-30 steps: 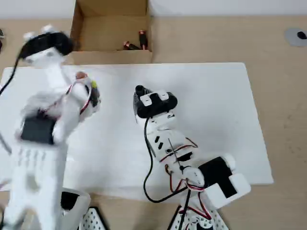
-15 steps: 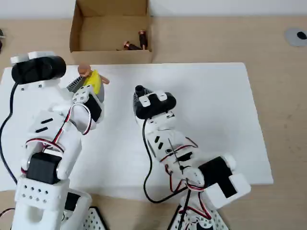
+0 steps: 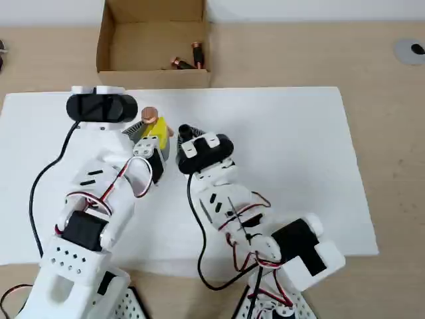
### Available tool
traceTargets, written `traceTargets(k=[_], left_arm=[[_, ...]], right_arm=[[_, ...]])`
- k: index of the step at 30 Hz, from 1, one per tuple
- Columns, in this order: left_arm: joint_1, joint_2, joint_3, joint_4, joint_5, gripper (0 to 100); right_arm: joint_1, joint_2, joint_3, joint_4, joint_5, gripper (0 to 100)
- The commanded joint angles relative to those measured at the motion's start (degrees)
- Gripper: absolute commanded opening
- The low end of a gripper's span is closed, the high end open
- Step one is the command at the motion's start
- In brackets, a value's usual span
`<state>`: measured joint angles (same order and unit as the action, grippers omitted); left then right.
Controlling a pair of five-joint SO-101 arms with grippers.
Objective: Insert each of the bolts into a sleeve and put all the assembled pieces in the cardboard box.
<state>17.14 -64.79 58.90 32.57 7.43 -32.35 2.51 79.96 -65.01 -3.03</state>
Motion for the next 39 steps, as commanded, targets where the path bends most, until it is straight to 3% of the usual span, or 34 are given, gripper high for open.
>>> traceTargets(k=[1,8,13,21,39], left_arm=[[0.70,-1.36,-0.09,-2.46,-4.66,1],[0.62,-1.45,-1.05,-3.08,-5.45,1],[0.70,-1.45,-1.23,-3.87,-1.32,1],[0.00,-1.45,-0.09,-4.48,5.89,1],[0.79,-1.36,-0.53,-3.60,5.98,1]], right_arm=[[-0.92,-3.03,0.04,-1.85,1.76,1.0],[-1.01,-3.03,0.13,-1.85,2.02,1.0],[-3.47,-3.03,1.89,-2.11,2.02,1.0],[-3.82,-3.03,4.00,-11.08,3.43,1.0],[-4.09,-2.68,4.09,-14.33,3.43,1.0]])
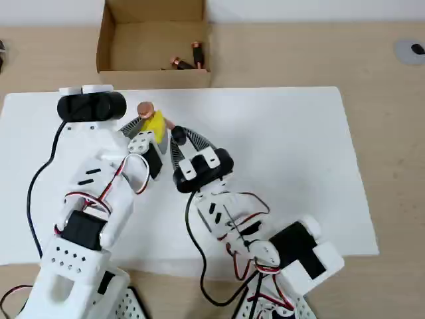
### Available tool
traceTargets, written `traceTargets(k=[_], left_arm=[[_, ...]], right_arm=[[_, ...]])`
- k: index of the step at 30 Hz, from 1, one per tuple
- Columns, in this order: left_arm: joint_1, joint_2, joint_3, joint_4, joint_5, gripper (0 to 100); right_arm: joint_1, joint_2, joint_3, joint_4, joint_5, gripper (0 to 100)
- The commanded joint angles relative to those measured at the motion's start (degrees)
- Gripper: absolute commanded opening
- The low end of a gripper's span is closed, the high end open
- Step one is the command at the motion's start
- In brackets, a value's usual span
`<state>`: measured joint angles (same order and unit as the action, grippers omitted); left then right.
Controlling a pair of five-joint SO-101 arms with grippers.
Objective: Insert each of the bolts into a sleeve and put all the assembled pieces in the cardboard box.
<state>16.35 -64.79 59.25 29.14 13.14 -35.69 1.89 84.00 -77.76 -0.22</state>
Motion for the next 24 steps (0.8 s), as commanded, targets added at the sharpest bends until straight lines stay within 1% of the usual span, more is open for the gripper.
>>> traceTargets(k=[1,5,10,15,19,24], left_arm=[[2.37,-1.36,-0.79,-0.18,0.26,1],[3.78,-1.36,-0.97,-0.35,0.00,1],[3.87,-1.36,-0.44,0.26,-0.26,1],[4.22,-1.45,-0.97,3.60,-5.19,1],[4.31,-1.45,-2.20,6.42,-5.80,1],[4.31,-1.36,-4.31,7.12,-5.80,1]], right_arm=[[-0.75,-1.98,0.04,-1.58,0.62,1.0],[-0.75,-1.98,0.22,-1.58,0.62,1.0],[-0.75,-1.98,0.57,-1.58,0.62,1.0],[-0.75,-1.98,0.57,-1.58,0.62,1.0],[-0.75,-1.98,0.57,-1.58,0.70,1.0],[-0.75,-1.98,0.57,-1.58,0.70,1.0]])
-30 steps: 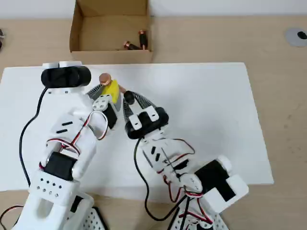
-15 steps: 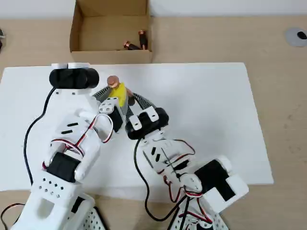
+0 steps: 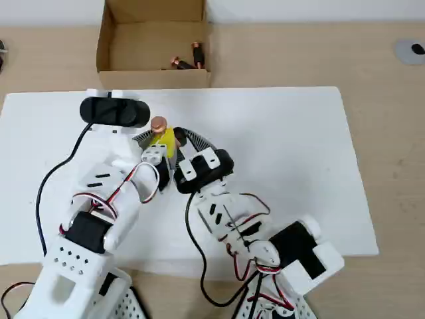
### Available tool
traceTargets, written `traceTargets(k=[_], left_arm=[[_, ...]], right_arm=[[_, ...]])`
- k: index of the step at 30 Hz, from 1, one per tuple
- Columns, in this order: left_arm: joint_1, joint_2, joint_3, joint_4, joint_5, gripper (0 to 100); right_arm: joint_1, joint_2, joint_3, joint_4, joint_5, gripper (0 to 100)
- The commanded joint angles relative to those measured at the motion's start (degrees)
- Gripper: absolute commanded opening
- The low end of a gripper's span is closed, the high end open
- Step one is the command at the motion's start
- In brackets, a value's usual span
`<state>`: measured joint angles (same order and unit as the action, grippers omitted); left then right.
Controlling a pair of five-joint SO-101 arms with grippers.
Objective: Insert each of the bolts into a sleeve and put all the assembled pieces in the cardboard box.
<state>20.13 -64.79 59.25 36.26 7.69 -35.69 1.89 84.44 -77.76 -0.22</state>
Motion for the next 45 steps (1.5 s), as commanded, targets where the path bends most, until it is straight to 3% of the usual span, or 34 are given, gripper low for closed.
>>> traceTargets(k=[1,11,25,33,45], left_arm=[[0.44,-1.36,-4.31,-0.18,-0.35,1],[-0.79,-1.45,-4.66,-5.54,-0.44,1],[-1.14,-1.45,-4.22,-5.71,-2.90,1],[-1.67,-1.45,1.49,-12.13,-2.99,1],[-1.23,-1.45,4.04,-12.04,-4.13,1]], right_arm=[[-0.75,-1.98,0.13,-1.58,0.70,1.0],[-0.75,-1.98,0.13,-1.58,0.70,1.0],[-0.75,-1.98,0.31,-1.58,0.70,1.0],[-0.75,-1.98,0.31,-1.58,0.70,1.0],[-0.75,-2.07,0.31,-1.58,0.70,1.0]])
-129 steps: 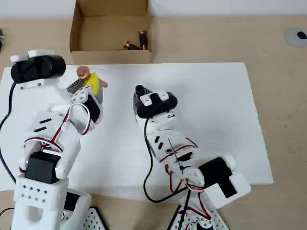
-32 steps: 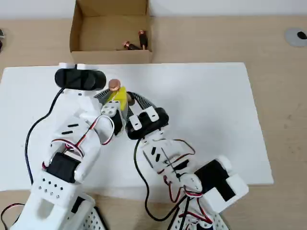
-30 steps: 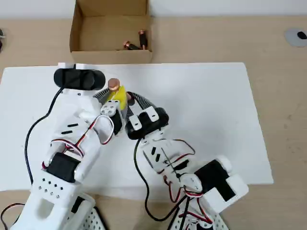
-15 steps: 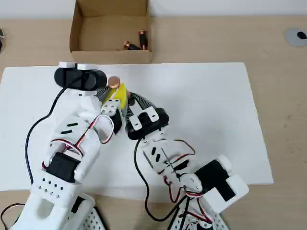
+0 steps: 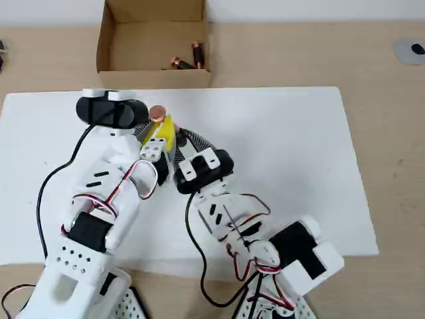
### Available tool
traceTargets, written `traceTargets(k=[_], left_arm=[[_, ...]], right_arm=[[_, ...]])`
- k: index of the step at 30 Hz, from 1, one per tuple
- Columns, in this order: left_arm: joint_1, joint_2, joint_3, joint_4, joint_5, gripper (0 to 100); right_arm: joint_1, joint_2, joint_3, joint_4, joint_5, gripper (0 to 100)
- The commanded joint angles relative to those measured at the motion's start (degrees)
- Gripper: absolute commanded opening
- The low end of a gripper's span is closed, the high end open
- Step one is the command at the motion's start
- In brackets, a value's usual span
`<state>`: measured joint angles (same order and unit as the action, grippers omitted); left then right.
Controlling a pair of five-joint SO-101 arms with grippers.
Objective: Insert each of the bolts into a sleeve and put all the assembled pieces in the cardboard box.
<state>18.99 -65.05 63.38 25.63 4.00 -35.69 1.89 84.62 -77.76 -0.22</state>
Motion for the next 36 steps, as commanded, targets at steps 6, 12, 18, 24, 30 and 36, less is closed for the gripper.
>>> traceTargets(k=[6,12,18,24,30,36], left_arm=[[0.62,-1.19,2.64,-1.41,-0.35,1],[0.62,-1.19,2.64,-1.05,-0.35,1],[3.25,-1.19,2.20,2.90,1.32,1],[5.45,-0.75,2.64,3.16,1.67,1],[5.54,-0.57,2.64,3.43,1.58,1],[6.51,-0.57,2.90,3.52,1.67,3]], right_arm=[[-0.75,-2.15,0.13,-1.58,0.70,1.0],[-0.75,-2.15,0.13,-1.58,0.70,1.0],[-0.75,-2.15,0.13,-1.58,0.70,1.0],[-0.75,-2.07,0.13,-1.58,0.70,1.0],[-2.95,-2.33,1.36,-1.67,0.79,1.0],[-3.21,-2.42,1.89,-2.11,3.52,1.0]])
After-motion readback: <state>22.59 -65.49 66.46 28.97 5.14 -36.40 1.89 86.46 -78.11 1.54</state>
